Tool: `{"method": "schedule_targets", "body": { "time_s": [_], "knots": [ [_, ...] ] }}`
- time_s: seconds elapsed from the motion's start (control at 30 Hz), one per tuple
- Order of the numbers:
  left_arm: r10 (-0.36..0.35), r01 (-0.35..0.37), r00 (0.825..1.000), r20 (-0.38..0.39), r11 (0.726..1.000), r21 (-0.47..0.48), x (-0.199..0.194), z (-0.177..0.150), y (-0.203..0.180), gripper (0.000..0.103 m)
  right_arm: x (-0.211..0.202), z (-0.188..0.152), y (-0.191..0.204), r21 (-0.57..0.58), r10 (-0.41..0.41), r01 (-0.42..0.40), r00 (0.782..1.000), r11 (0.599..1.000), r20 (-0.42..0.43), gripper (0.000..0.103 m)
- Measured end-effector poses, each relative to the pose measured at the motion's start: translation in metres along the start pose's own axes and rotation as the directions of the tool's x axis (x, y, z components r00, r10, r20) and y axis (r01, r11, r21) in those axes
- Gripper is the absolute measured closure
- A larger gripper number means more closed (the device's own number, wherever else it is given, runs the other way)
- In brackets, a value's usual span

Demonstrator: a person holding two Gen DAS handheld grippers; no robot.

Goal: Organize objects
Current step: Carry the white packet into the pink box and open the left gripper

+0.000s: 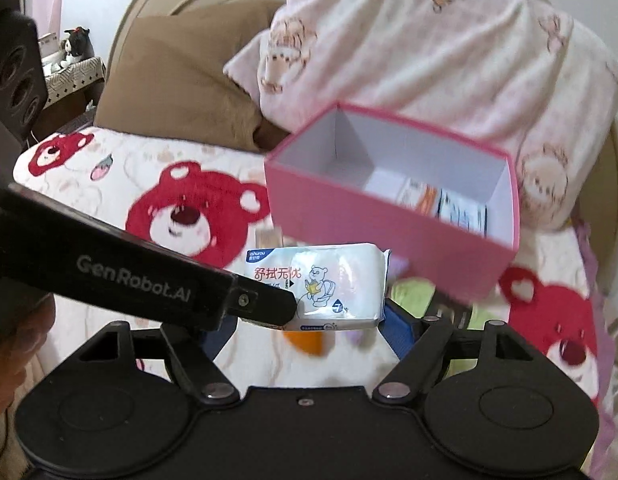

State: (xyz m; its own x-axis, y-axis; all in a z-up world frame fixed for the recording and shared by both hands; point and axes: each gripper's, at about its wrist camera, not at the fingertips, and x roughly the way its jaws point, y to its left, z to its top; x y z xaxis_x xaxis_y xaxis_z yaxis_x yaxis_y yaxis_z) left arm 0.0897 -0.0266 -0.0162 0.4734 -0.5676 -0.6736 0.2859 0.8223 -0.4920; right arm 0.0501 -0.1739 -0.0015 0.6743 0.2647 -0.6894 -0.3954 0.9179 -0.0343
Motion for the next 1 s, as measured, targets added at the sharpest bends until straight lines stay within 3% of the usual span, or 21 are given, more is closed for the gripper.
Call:
{"method": "schedule_targets", "body": {
  "time_s": [0.3, 0.43, 0.63, 0.73, 0.87, 1.0],
  "knots": [
    [0.059, -0.059, 0.998, -0.009, 0.998, 0.018, -0.008, 0.077, -0.001, 0.071, 0.004, 0.072, -0.02, 0.007, 0.046, -0.046, 0.998, 0.999, 0.041, 0.024],
    [0.155, -0.15, 0.988, -0.026, 0.979, 0.14, 0.008, 0.114, -0.008, 0.071, 0.029, 0.101, -0.041, 0.074, 0.1, -0.1, 0.995, 0.992, -0.005, 0.027],
    [0.233, -0.225, 0.97, -0.069, 0.968, 0.109, 0.052, 0.169, 0.009, 0.07, 0.089, 0.135, -0.074, 0.14, 0.163, -0.156, 0.986, 0.978, -0.038, 0.028],
    [0.26, -0.255, 0.962, -0.08, 0.964, 0.073, 0.081, 0.189, 0.023, 0.07, 0.126, 0.145, -0.087, 0.145, 0.157, -0.148, 0.986, 0.978, -0.054, 0.032],
    [0.302, -0.295, 0.951, -0.059, 0.949, 0.111, 0.125, 0.204, 0.035, 0.069, 0.171, 0.153, -0.114, 0.198, 0.184, -0.162, 0.978, 0.967, -0.1, 0.038],
    [0.291, -0.285, 0.949, -0.124, 0.956, 0.063, 0.158, 0.213, 0.051, 0.068, 0.203, 0.148, -0.13, 0.226, 0.195, -0.16, 0.97, 0.961, -0.144, 0.039]
  ]
}}
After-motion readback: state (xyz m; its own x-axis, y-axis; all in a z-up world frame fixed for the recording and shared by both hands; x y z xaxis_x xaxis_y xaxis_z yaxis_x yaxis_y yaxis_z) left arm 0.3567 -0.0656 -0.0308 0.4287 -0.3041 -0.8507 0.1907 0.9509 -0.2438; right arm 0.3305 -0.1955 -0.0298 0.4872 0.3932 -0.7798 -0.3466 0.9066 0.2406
